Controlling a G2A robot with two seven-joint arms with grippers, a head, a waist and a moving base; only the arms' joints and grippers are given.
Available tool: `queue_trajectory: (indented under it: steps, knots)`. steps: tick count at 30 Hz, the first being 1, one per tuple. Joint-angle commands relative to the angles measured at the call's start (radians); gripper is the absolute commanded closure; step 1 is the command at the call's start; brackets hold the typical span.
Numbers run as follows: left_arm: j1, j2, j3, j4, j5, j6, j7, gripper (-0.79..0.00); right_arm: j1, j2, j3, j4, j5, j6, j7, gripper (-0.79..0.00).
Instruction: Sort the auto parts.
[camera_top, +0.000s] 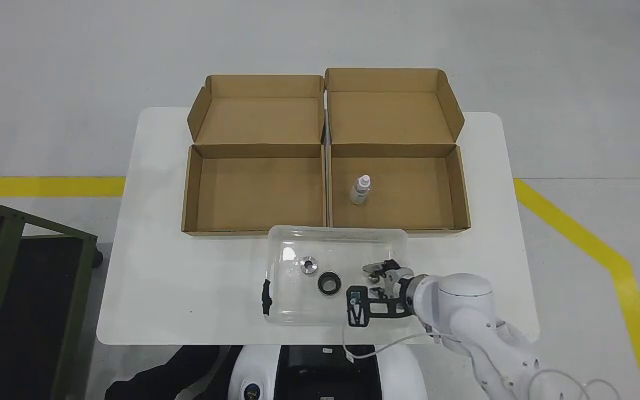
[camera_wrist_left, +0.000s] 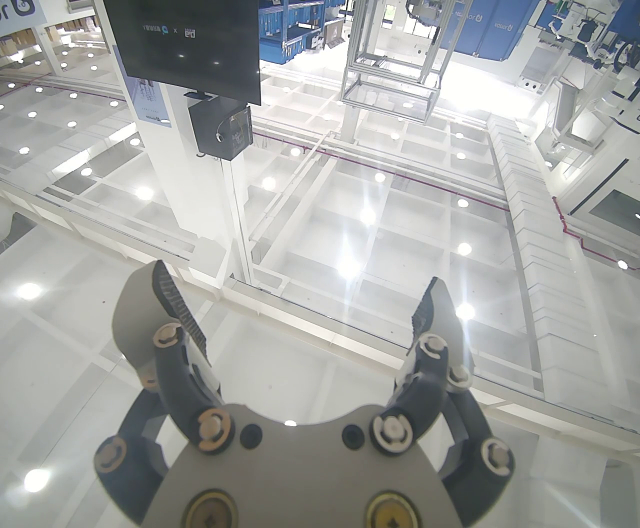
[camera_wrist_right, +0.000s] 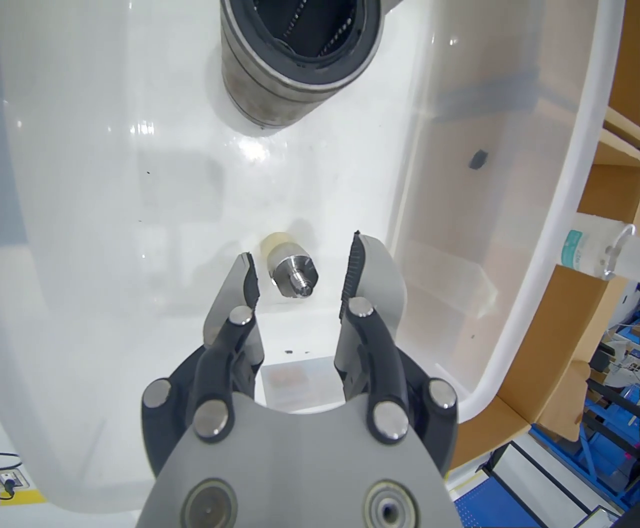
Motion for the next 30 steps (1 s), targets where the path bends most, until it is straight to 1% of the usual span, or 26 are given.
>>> queue_trajectory:
  steps: [1,2,4,6,7,9,10,23,30]
  knots:
    - [0.0,0.0,0.0,0.0,0.0,0.0,0.0,-0.785,0.004,0.0,-0.007,0.004,-0.002,-0.002,0.005,-0.277]
    - [0.0,0.0,0.0,0.0,0.0,0.0,0.0,-0.785,0.006,-0.001,-0.01,0.006,-0.004,-0.002,0.007,-0.256]
    - [0.0,0.0,0.0,0.0,0.0,0.0,0.0,-0.785,0.011,-0.001,-0.017,0.011,-0.005,-0.004,0.01,-0.237]
    - [0.0,0.0,0.0,0.0,0.0,0.0,0.0,-0.785,0.014,-0.001,-0.022,0.013,-0.008,-0.004,0.013,-0.197]
    - [0.0,0.0,0.0,0.0,0.0,0.0,0.0,-0.785,0.015,-0.002,-0.025,0.014,-0.008,-0.004,0.012,-0.16]
    - [0.0,0.0,0.0,0.0,0.0,0.0,0.0,-0.785,0.018,-0.002,-0.028,0.016,-0.009,-0.004,0.014,-0.028]
    - [0.0,0.0,0.0,0.0,0.0,0.0,0.0,-0.785,0.019,-0.002,-0.03,0.015,-0.009,-0.004,0.014,0.0]
    - [0.0,0.0,0.0,0.0,0.0,0.0,0.0,-0.785,0.025,0.002,-0.004,-0.049,0.025,0.011,-0.009,0.0]
    - [0.0,0.0,0.0,0.0,0.0,0.0,0.0,-0.785,0.016,0.003,0.017,-0.06,0.063,0.053,-0.055,0.0]
